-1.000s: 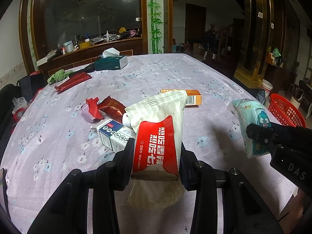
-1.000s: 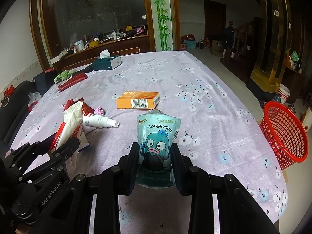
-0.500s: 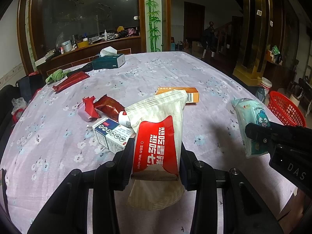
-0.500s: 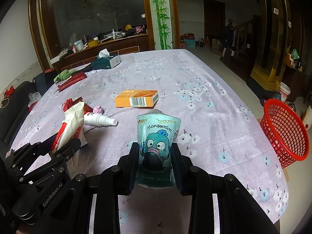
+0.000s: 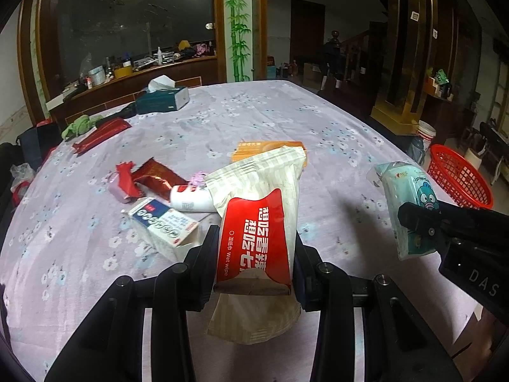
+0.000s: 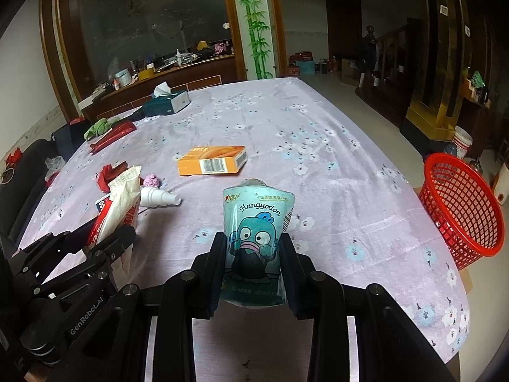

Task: Collect trash
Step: 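Carry both items over the red wastebasket and open both tools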

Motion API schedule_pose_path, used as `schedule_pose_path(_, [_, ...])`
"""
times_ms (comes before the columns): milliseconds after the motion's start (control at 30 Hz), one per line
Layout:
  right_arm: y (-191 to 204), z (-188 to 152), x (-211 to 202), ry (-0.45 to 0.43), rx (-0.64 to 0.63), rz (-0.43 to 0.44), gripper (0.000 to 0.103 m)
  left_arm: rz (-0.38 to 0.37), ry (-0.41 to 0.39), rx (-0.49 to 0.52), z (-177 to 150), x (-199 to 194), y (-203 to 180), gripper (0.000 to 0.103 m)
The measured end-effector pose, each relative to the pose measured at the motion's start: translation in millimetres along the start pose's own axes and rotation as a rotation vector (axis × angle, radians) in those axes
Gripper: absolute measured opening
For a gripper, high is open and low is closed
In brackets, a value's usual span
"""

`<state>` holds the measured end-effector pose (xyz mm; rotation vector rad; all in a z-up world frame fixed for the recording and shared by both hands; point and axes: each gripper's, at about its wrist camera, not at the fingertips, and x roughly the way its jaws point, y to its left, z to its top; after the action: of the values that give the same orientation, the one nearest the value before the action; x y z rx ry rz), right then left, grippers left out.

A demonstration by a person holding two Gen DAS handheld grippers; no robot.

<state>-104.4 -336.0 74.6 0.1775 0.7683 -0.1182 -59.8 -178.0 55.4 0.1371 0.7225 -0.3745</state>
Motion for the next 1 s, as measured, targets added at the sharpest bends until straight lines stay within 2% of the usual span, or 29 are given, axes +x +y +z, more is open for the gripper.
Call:
schedule_pose_path(167, [-20, 3, -6, -0.013, 0.034, -0.006, 0.035, -0.043, 0.022, 0.026, 9, 5, -17, 0.039])
schedule_pose_path(333, [-68, 10, -20, -0.038, 0.118, -0.032, 0.035, -0.136, 0.049, 0.071, 26, 11, -49, 0.039])
schedule_pose_path(533, [-151, 15, -37, -0.063, 0.258, -0.1, 0.036, -0.282, 0.092, 0.141, 52, 25, -114, 0.039])
schedule_pose_path(767, [-240, 23, -48, -0.076, 0.398, -0.162, 0.038, -0.432, 0.126, 0.207, 82, 45, -210, 0.039])
schedule_pose_path(900, [-284, 27, -49, -0.076, 0.454, -0.191, 0.038, -0.496, 0.146, 0.24, 95, 59, -262, 0.039])
schedule_pose_path(1000, [-312, 30, -47, -0.071, 0.491, -0.191, 0.039, -0.514, 0.15, 0.242, 103, 71, -292, 0.039])
